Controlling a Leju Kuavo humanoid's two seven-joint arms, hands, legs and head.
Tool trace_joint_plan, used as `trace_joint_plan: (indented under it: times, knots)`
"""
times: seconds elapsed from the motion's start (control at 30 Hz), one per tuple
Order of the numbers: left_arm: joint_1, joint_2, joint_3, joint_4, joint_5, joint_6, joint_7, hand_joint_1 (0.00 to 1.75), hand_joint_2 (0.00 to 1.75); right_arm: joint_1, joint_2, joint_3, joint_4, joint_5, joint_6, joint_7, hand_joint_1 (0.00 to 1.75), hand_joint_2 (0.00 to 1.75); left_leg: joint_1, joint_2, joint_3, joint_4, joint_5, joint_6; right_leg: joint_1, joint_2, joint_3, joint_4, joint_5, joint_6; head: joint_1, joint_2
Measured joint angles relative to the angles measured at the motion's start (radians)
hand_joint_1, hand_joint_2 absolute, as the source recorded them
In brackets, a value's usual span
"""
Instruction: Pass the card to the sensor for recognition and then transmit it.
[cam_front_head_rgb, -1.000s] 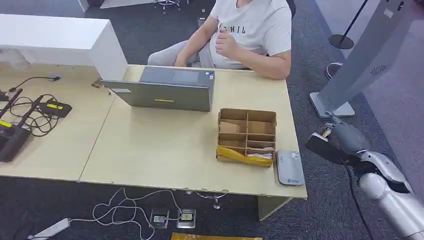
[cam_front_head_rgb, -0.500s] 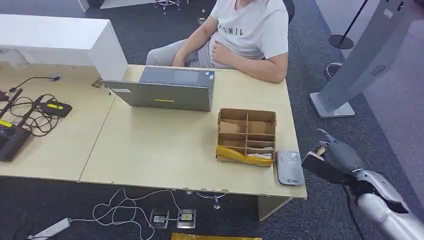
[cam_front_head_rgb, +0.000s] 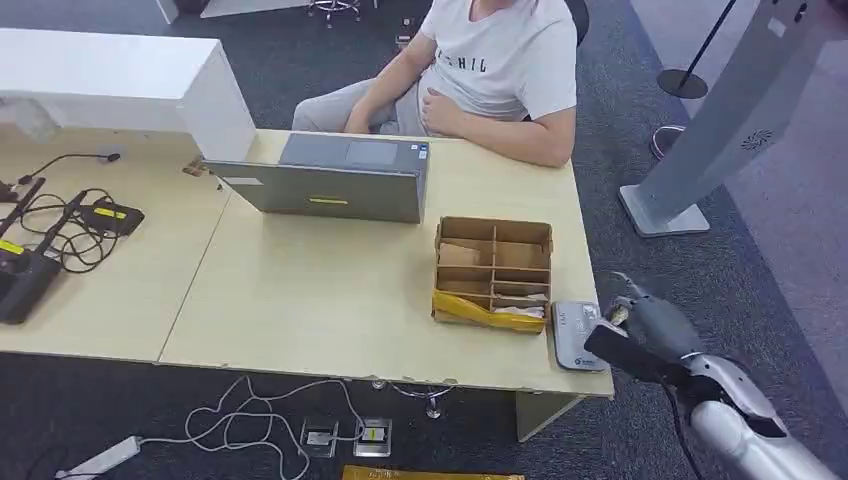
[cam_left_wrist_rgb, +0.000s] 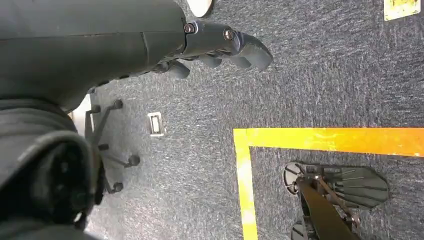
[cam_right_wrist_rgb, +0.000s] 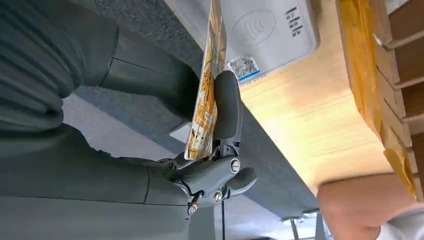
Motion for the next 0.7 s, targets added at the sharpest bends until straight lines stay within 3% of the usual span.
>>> trace_joint_plan:
  times: [0.4,0.7]
  knots:
    - [0.000,0.000,0.000,0.000,0.003,0.003,0.003,0.00,0.00,-0.015,0.006,0.048,0.038,-0.017,-0.012,-0.007,1.75,1.75,0.000,0.000,0.000,0.000,0.000,0.000,0.000,0.000,0.000,0.000,0.000,0.000,0.000,0.000]
    - [0.000,-0.006,0.000,0.000,0.009,0.005,0.006,0.00,0.00,-0.045,0.018,0.064,0.140,-0.050,-0.042,-0.060,1.75,1.75,0.000,0.000,0.001,0.000,0.000,0.000,0.000,0.000,0.000,0.000,0.000,0.000,0.000,0.000]
